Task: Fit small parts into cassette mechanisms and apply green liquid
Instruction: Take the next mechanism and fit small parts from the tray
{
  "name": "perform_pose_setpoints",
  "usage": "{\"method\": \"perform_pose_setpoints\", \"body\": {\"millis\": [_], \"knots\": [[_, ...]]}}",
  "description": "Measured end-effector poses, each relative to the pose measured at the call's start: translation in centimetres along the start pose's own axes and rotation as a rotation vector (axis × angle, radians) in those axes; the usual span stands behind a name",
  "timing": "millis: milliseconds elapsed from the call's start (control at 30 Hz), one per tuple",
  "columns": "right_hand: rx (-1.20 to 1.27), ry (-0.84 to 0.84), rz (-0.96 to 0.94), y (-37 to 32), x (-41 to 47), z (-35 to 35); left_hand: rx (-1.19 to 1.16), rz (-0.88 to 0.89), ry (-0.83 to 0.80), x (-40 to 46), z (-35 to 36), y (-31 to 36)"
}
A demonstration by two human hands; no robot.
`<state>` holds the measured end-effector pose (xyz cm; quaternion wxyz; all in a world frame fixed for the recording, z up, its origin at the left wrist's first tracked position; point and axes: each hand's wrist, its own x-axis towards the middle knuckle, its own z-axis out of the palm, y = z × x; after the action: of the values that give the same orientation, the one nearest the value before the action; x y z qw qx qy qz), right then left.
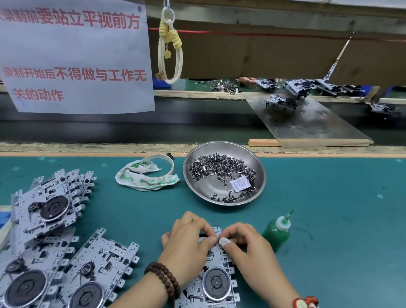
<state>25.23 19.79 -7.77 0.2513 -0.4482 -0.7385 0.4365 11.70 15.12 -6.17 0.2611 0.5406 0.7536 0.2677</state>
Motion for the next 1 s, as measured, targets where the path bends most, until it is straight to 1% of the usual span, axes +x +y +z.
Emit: {"method": "perform_pose_setpoints", "body": {"millis": [300, 533, 633, 767, 1000], "knots": [[-0.063, 0.001, -0.013, 0.20, 0.02, 0.03, -0.075, 0.003, -0.067, 0.01, -0.36, -0.10], [-0.109, 0.014, -0.051, 0.00, 0.01, 0.31, -0.088, 0.032, -0.053, 0.11, -0.03, -0.29], [-0.055, 0.022, -0.012, 0.12, -0.16, 0.52, -0.096, 0.037, -0.035, -0.01, 0.12, -0.40], [0.118, 0.007, 0.086, 0.24, -0.36, 0.58, -0.098, 0.051, -0.010, 0.04, 0.23, -0.64], [0.218, 0.008, 0.106, 0.26, -0.23, 0.67, -0.099, 0.081, 0.035, -0.25, 0.59, -0.52]]}}
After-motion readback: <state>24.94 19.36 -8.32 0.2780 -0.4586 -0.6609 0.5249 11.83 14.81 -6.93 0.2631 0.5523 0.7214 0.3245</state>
